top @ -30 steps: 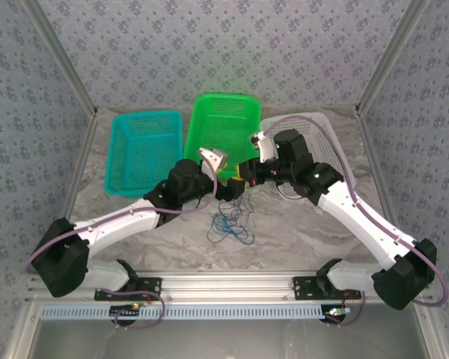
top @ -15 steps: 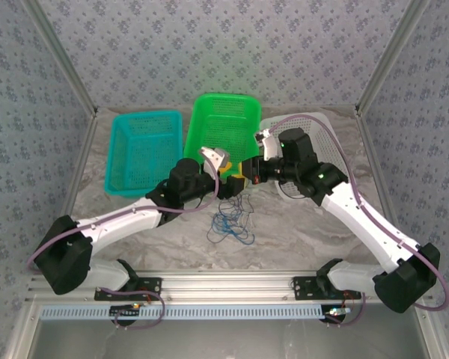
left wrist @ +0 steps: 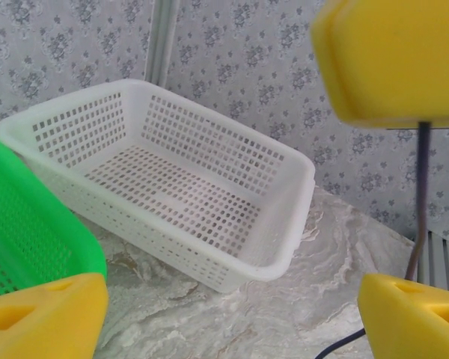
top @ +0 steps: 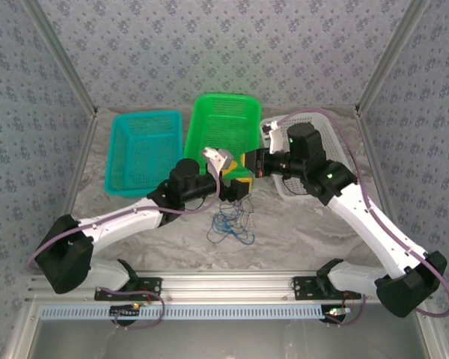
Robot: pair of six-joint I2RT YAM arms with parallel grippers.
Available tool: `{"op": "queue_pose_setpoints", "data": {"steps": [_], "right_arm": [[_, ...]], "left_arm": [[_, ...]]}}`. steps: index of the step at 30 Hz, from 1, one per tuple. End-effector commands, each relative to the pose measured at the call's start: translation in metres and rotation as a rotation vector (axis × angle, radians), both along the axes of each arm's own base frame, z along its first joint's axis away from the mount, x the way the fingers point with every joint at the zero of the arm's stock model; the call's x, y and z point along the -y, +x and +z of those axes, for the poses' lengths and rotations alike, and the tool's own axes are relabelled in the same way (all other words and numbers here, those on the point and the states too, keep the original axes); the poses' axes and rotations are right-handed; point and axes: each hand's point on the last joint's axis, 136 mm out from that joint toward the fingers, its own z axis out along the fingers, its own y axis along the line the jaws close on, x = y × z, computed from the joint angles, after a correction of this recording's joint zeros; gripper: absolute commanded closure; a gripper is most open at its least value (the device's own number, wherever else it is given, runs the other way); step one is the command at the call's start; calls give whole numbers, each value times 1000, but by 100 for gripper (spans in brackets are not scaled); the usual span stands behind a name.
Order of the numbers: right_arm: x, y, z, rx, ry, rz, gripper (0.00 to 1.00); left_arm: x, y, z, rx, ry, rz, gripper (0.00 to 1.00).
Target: Untangle the cables
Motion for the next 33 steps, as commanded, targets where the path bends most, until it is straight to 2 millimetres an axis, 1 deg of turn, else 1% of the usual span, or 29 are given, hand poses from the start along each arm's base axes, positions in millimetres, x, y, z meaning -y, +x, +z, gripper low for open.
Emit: {"op": "queue_pose_setpoints", "data": {"steps": [1,6,8,10,12,14,17,21,25,29,33], "right_arm": [[4,-2,22,38,31,-8,100],[15,-1,23,50,9,-36,100],[22,-2,29,68,6,-46,100],[29,-2,46,111,9,-54,100],[36,-3,70,165,8,-63,100],[38,-6,95,218,11,-57,100],[36,-12,124,273,39,-24,100],[30,-15,149,314,85,6,100],[26,-13,166,329,118,16,100],[18,-12,172,322,137,47,100],[14,-14,181,340,166,59,100]], "left_arm": [[6,-8,16,30,-49,-48,13],[-2,-3,4,17,-18,9,12],[-7,-2,1,20,-4,32,10],[-12,0,0,26,8,58,8],[-16,2,2,41,19,79,6],[-19,3,4,56,25,93,4],[-18,3,7,71,24,88,2],[-14,4,13,80,12,76,1],[-7,5,21,86,-14,59,1],[-2,9,31,98,-50,60,1],[5,11,41,107,-93,41,1]]}}
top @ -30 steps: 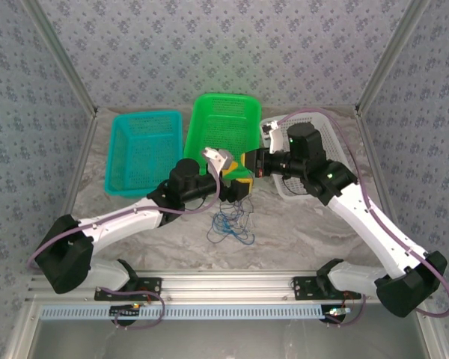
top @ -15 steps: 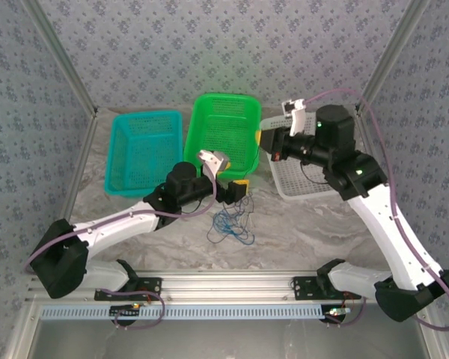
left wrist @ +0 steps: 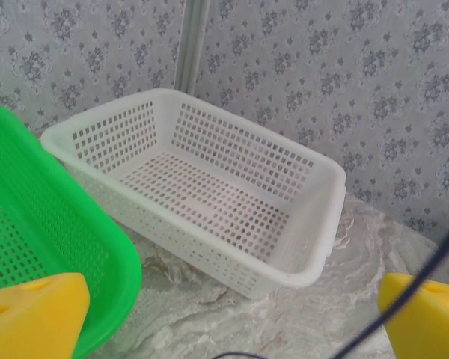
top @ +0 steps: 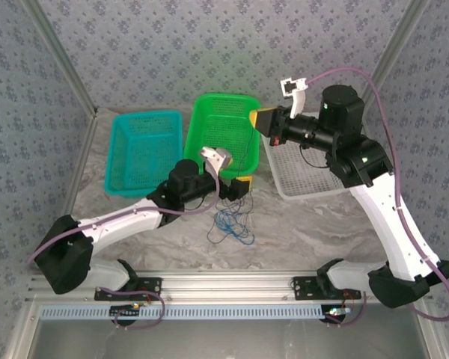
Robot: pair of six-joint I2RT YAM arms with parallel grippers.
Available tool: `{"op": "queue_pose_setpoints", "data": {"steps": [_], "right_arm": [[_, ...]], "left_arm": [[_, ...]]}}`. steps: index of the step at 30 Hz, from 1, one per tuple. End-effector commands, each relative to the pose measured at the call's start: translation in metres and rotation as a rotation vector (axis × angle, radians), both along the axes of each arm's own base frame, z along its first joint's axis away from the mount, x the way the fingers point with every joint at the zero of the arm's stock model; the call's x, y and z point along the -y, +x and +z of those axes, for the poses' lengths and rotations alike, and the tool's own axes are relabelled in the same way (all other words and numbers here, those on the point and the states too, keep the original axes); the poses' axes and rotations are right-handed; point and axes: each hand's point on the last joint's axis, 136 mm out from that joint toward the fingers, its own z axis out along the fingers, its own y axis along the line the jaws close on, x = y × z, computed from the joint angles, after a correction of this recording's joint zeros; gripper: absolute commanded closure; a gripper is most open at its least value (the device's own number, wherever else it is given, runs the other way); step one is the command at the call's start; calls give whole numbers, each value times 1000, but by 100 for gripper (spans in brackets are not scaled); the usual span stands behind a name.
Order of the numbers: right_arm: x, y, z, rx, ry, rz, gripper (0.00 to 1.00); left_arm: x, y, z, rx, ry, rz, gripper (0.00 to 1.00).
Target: Untangle the cables
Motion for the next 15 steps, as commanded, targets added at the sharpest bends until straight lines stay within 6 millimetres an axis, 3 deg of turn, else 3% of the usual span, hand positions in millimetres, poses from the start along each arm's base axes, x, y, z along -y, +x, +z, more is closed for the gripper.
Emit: {"op": "queue_pose_setpoints", "data": {"steps": [1,6,15], "right_arm": [[-2,-12,28,50,59,36,100],[-4,-10,40,62,97,40,100],[0,-30,103,168,186,84,100]], "left_arm": [[16,-3,41,64,-110,-56,1],[42,-12,35,50,-92,-131,4],[62,7,-31,-115,11,-82,9]]}}
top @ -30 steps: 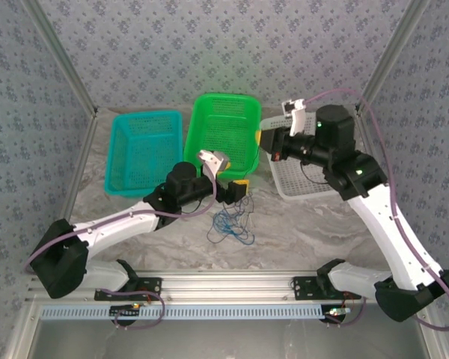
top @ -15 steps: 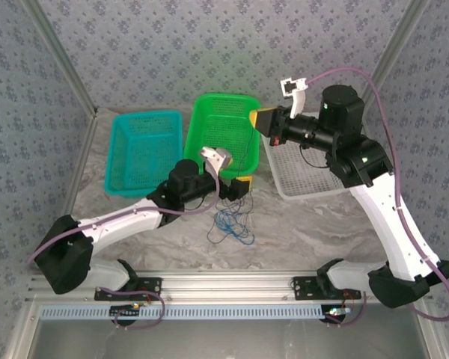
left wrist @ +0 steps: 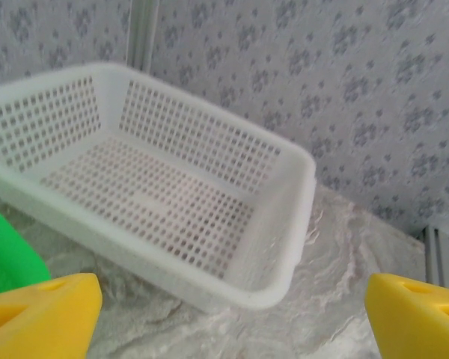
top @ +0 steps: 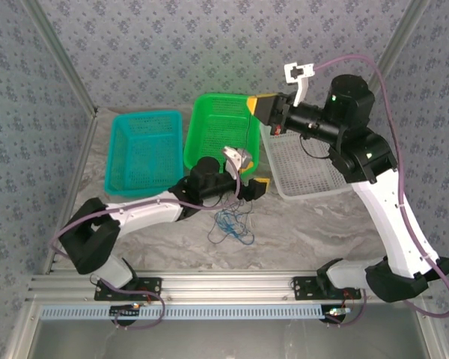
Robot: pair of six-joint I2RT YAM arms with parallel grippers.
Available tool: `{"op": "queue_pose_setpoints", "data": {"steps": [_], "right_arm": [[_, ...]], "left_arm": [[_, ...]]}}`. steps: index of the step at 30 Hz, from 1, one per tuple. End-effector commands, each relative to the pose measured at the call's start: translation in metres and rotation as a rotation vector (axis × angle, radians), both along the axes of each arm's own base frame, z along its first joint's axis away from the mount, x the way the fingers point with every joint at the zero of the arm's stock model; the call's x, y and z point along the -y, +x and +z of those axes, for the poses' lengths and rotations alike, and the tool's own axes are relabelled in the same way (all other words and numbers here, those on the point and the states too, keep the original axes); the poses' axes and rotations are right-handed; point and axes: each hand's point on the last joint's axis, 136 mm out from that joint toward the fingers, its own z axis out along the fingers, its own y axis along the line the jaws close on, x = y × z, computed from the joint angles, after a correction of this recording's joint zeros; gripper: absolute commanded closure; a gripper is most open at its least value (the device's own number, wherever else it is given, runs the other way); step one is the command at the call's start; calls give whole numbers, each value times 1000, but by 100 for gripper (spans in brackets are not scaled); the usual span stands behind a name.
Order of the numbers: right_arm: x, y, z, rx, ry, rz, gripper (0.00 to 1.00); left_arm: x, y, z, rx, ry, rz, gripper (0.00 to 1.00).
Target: Untangle the cables
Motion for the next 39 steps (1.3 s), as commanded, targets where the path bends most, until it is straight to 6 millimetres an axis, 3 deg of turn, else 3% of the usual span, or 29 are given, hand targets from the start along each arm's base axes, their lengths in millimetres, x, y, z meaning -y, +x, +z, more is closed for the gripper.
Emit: {"op": "queue_pose_setpoints", "data": {"steps": [1,6,11,19,23,31,39], "right_arm": [[8,-24,50,108,67,32,100],[27,-32,85,189,66,-45,100],[48,-31,101,214,86,-134,100],[72,-18,87,142,57,-239,100],[77,-16,90,140,69,-249,100],[112,-9,93,157,58,-391,100],[129,-9,105,178,83,-447,100]], "left_arm": [[5,7,-5,-40,6,21,9],[3,7,-41,-105,94,33,11],[-6,5,-71,-157,162,57,16],[-19,-7,-84,-175,184,53,50],[-27,-11,-92,-193,211,64,69],[-58,-22,-116,-216,288,123,79],[-79,-18,-134,-220,400,196,82]]}}
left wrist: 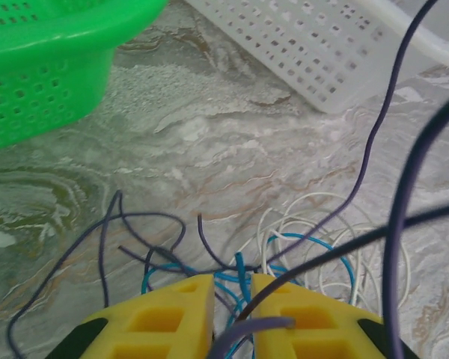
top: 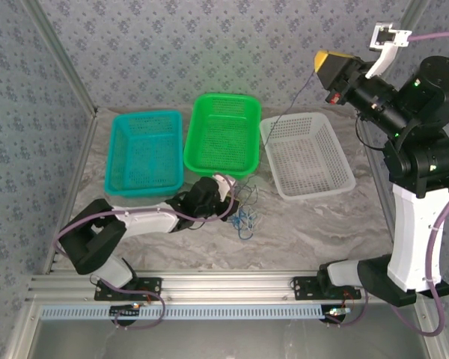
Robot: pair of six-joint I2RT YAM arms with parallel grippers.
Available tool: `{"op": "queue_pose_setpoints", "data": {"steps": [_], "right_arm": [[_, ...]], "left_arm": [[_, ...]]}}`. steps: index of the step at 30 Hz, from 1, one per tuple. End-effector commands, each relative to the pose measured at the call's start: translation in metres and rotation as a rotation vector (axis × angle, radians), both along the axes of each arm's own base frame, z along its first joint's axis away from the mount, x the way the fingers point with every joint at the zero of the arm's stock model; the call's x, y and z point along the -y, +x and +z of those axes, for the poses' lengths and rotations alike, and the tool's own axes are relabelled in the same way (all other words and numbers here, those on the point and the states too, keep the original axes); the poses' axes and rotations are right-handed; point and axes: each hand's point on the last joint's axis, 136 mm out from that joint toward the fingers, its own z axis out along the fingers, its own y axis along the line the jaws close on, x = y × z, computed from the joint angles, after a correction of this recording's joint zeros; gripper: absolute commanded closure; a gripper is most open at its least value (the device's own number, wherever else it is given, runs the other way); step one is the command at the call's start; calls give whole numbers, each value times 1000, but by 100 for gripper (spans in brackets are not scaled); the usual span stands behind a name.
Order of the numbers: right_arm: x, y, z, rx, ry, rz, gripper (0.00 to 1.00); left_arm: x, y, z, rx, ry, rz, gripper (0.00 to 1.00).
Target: Untangle the cables
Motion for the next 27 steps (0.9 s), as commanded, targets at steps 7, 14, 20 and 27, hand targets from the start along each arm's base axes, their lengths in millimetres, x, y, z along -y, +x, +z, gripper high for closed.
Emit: {"op": "queue_pose_setpoints", "data": {"steps": [7,14,20,27], "right_arm": [[33,-18,50,117,86,-89,100],[8,11,17,13,96,41,100],[14,2,36,77,98,18,100],[0,7,29,43,97,80,100]], "left_arm": [[-30,4,-28,-21,171,95,73],[-29,6,-13,15,139,100,51],[-40,9,8,69,141,130,14],[-27,8,102,307,-9,28,1]]}}
